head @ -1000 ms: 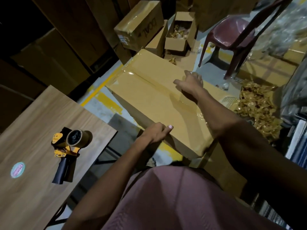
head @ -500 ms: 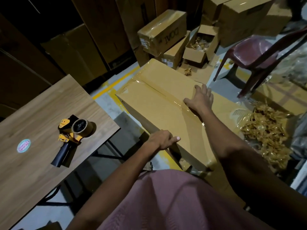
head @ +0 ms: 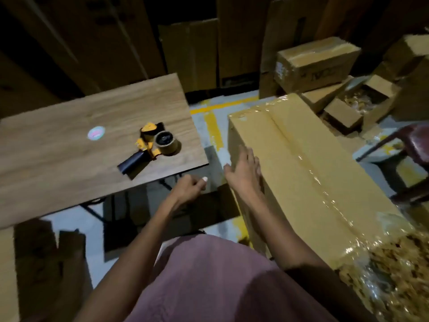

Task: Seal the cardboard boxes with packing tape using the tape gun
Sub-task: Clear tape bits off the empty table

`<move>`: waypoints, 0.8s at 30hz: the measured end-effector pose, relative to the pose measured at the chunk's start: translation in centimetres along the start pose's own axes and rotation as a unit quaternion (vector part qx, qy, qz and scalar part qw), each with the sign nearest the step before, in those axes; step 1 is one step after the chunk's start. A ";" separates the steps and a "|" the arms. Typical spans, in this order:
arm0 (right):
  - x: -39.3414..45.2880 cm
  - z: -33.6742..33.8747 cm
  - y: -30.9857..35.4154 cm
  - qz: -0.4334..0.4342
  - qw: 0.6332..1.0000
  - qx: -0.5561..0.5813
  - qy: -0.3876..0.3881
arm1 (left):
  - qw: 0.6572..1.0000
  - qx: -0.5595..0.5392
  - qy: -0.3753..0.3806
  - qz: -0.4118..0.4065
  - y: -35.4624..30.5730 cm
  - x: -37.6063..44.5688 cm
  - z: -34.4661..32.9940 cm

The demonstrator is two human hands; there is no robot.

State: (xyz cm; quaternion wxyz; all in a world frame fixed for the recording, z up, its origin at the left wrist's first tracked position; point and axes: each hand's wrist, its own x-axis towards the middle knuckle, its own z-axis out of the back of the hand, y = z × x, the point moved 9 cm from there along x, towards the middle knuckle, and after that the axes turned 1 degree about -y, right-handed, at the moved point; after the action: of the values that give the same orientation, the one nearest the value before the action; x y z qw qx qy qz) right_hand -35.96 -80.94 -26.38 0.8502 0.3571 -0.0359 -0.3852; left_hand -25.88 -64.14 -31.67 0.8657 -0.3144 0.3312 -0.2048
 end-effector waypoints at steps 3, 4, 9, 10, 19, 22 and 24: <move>-0.4 -1.5 5.9 0.092 0.991 0.090 0.025 | 0.995 -0.074 -0.060 0.023 3.0 -2.6 3.9; -0.9 -2.2 7.7 0.119 0.988 0.097 0.035 | 0.992 -0.099 -0.077 0.028 4.2 -3.5 5.0; -5.4 -9.5 15.2 0.244 0.960 0.089 0.109 | 0.955 -0.218 -0.186 0.081 11.8 -7.9 10.6; -6.3 -11.2 16.2 0.254 0.956 0.082 0.123 | 0.946 -0.235 -0.205 0.086 13.2 -8.7 11.6; -10.5 -27.1 28.0 0.265 0.943 0.041 0.200 | 0.905 -0.279 -0.290 0.140 28.9 -16.5 21.5; -12.5 -32.4 32.6 0.247 0.941 0.067 0.219 | 0.886 -0.292 -0.316 0.172 35.4 -19.5 25.2; -14.6 -36.0 35.2 0.251 0.933 0.064 0.248 | 0.875 -0.299 -0.332 0.185 39.1 -21.6 27.2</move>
State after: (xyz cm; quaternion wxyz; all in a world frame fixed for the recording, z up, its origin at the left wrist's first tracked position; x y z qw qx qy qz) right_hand -11.89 -34.39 -27.58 0.8763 0.4744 0.0629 -0.0553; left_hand -16.13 -12.76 -32.79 0.8116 -0.5408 0.1218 0.1845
